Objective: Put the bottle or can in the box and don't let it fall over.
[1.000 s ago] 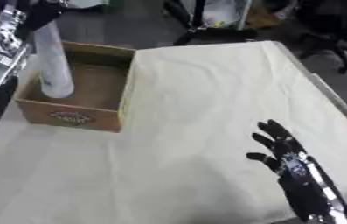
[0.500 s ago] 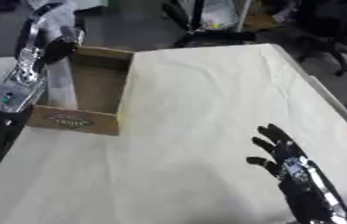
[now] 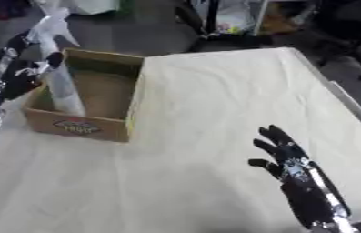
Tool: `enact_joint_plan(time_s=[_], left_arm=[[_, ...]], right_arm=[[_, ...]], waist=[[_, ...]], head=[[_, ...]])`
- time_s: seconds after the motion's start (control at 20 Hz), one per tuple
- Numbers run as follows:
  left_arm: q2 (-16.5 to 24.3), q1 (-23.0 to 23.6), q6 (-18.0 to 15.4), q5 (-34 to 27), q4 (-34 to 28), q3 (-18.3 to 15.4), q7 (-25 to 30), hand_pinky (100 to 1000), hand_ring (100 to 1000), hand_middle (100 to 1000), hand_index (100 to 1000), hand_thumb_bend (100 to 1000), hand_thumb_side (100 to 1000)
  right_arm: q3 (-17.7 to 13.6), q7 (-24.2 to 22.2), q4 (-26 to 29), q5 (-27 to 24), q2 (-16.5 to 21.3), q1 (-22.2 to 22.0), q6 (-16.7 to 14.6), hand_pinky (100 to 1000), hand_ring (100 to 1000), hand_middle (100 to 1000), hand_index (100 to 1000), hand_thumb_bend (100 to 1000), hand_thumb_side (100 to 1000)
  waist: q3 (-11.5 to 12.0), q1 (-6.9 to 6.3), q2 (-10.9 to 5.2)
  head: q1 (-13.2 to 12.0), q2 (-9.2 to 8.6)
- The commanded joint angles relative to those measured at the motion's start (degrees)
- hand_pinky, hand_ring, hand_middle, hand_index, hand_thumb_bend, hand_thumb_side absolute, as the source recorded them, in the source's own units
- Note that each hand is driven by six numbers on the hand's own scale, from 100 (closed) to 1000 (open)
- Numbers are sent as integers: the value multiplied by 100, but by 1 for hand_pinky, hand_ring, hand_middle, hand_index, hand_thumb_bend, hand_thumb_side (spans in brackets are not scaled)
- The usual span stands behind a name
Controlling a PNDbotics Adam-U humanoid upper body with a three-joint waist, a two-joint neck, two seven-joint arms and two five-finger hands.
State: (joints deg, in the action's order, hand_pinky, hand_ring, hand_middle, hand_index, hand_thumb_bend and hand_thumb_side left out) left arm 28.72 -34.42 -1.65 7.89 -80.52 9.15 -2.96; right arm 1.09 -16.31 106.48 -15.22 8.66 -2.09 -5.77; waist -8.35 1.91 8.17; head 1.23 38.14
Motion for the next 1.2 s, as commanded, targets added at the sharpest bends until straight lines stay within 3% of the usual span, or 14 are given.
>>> enact_joint_plan(time_s=[0.05,0.15,0.3,0.55,0.85,1.2], left_arm=[[326,453,212,-397,-1030,-281,-223,540,1000,925,833,448,678],[274,940,335,-530,-1450,-477,-421,527,1000,923,827,416,678],[-9,1681,263,-736,-2019,-775,-642,519,1000,924,825,381,688],[-648,2584,95,-622,-2379,-1149,-802,511,1000,929,823,367,690],[-1287,2826,-1,-499,-2254,-1279,-926,501,1000,925,818,339,686],[-1516,2757,-96,-483,-2098,-1212,-892,498,1000,924,818,337,686]], right_arm=[[-46,24,72,31,116,21,-8,758,955,969,1000,100,689],[-59,31,78,24,113,6,-5,758,954,969,1000,100,689],[-71,48,90,21,107,3,-3,758,954,968,1000,100,682],[-64,40,104,5,90,0,1,758,954,969,1000,100,687],[-65,49,87,9,86,-41,-5,757,954,969,1000,100,687],[-75,51,80,14,66,-65,-21,757,955,970,1000,100,685]], waist=[[66,-20,-100],[171,-27,-104],[326,-22,-112],[424,-1,-126],[492,38,-180],[505,71,-200]], head=[[36,-14],[12,3],[-28,47],[-137,216],[-235,434],[-193,474]])
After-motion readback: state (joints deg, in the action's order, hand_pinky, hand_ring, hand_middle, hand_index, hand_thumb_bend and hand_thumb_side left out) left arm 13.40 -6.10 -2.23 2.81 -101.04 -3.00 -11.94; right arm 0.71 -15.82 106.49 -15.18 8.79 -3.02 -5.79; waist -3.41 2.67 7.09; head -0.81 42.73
